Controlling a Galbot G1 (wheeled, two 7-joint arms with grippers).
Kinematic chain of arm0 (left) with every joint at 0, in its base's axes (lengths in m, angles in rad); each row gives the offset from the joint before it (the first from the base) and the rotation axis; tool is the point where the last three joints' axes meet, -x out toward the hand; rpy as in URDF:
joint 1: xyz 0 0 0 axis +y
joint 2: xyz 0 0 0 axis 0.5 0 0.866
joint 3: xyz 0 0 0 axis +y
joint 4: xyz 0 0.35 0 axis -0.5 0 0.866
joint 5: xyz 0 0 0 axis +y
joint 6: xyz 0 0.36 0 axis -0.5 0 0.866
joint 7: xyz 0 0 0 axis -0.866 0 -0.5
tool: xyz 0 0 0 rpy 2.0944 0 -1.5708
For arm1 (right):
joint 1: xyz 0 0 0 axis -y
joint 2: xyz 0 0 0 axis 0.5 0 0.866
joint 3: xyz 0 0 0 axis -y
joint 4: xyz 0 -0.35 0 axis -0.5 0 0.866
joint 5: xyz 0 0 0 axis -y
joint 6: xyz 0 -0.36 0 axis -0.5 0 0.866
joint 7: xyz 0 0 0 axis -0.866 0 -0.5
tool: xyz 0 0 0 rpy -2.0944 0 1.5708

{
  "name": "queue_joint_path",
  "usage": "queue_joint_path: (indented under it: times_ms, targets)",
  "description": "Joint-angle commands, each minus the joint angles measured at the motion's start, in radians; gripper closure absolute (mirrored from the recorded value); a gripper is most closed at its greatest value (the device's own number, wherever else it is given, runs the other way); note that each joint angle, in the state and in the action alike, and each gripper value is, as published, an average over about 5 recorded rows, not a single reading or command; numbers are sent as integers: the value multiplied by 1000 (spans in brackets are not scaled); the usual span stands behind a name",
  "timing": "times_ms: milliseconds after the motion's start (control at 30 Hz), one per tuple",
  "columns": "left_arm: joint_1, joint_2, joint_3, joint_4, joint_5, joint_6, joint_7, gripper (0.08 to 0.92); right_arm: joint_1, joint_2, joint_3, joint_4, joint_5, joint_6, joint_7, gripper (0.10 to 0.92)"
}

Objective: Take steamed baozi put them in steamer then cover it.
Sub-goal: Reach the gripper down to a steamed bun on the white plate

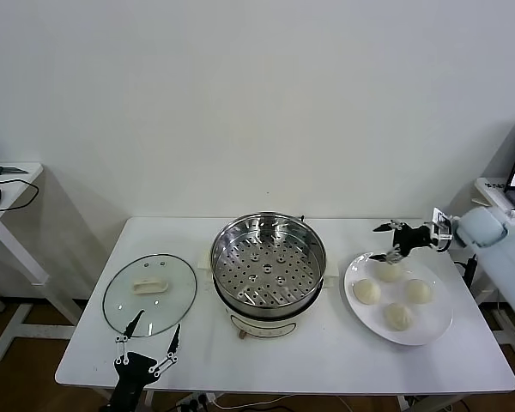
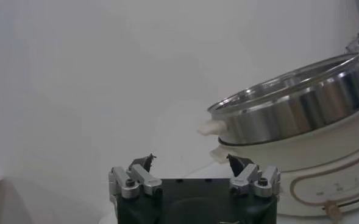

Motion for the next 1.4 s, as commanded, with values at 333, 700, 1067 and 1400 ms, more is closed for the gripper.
queue_joint_path:
  times_ms: [333, 700, 1067, 1400]
  targets:
    - [17, -5, -11, -1, 5, -18, -3, 177, 124, 158, -165, -224, -296, 40, -39, 203]
    - [18, -11, -9, 11, 9, -27, -7, 177, 111, 220, -149, -282, -326, 56, 25, 203]
    - [18, -10, -7, 17, 13, -33, -8, 177, 99, 230, -145, -293, -333, 59, 37, 206]
    - [19, -12, -7, 16, 13, -35, -9, 177, 98, 211, -148, -262, -319, 68, 38, 343]
